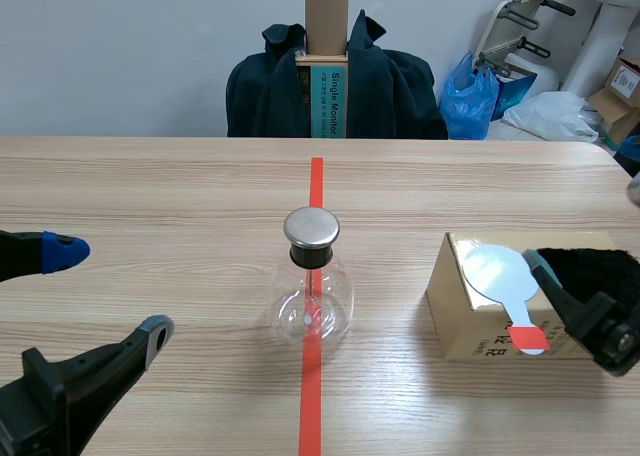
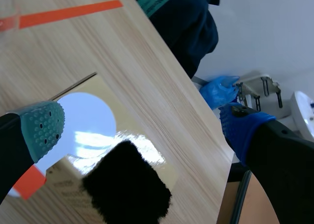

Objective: Do the electroscope experiment.
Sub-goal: 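Pick up the white charging plate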

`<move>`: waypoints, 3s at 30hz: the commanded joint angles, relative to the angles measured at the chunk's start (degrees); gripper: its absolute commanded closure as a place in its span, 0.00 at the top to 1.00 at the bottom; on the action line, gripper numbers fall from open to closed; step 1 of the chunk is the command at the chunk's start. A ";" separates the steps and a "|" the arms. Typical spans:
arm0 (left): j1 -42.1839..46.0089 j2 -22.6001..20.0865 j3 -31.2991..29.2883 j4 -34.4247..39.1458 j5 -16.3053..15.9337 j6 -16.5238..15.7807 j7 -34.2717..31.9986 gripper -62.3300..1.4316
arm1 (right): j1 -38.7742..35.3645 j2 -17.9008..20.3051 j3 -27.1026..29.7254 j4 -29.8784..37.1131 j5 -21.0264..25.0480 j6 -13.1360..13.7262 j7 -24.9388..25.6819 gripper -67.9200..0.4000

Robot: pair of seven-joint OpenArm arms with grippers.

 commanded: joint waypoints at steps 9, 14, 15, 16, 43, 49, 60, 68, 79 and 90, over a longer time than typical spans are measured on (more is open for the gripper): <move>-0.20 -0.02 0.04 0.72 -0.55 -0.35 -0.96 1.00 | -9.35 0.61 0.81 1.11 -25.35 -19.74 11.06 1.00; -0.20 -0.02 0.04 0.72 -0.55 -0.52 -0.94 1.00 | -17.25 0.66 2.69 -0.79 -32.41 -29.09 16.22 0.92; -0.20 -0.02 0.04 0.72 -0.55 -0.52 -0.94 1.00 | -18.47 0.72 3.52 -1.44 -33.14 -30.08 17.59 0.87; -0.20 -0.02 0.04 0.72 -0.55 -0.52 -0.85 1.00 | -19.47 0.76 4.17 -2.29 -33.44 -30.75 18.75 0.82; -0.22 -0.02 0.04 0.72 -0.61 -0.52 -1.44 1.00 | 1.86 -14.62 -6.16 -30.77 -50.82 -51.91 11.56 1.00; -0.22 -0.02 0.04 0.72 -0.61 -0.52 -1.46 1.00 | 5.22 -14.60 -10.16 -31.56 -51.15 -51.89 7.61 1.00; -0.20 -0.02 0.04 0.72 -0.61 -0.52 -1.44 1.00 | 6.34 -14.60 -14.38 -31.56 -53.42 -51.87 1.46 1.00; -0.20 -0.02 0.04 0.72 -0.61 -0.52 -2.08 1.00 | 6.49 -14.60 -14.93 -31.56 -54.82 -51.87 0.13 1.00; -0.20 -0.02 0.04 0.72 -0.57 -0.52 -2.27 1.00 | 6.62 -14.60 -15.67 -31.56 -55.01 -51.87 0.13 0.88; -0.20 -0.02 0.04 0.72 -0.57 -0.52 -2.27 1.00 | 6.62 -14.60 -15.58 -31.56 -55.01 -51.89 0.07 0.23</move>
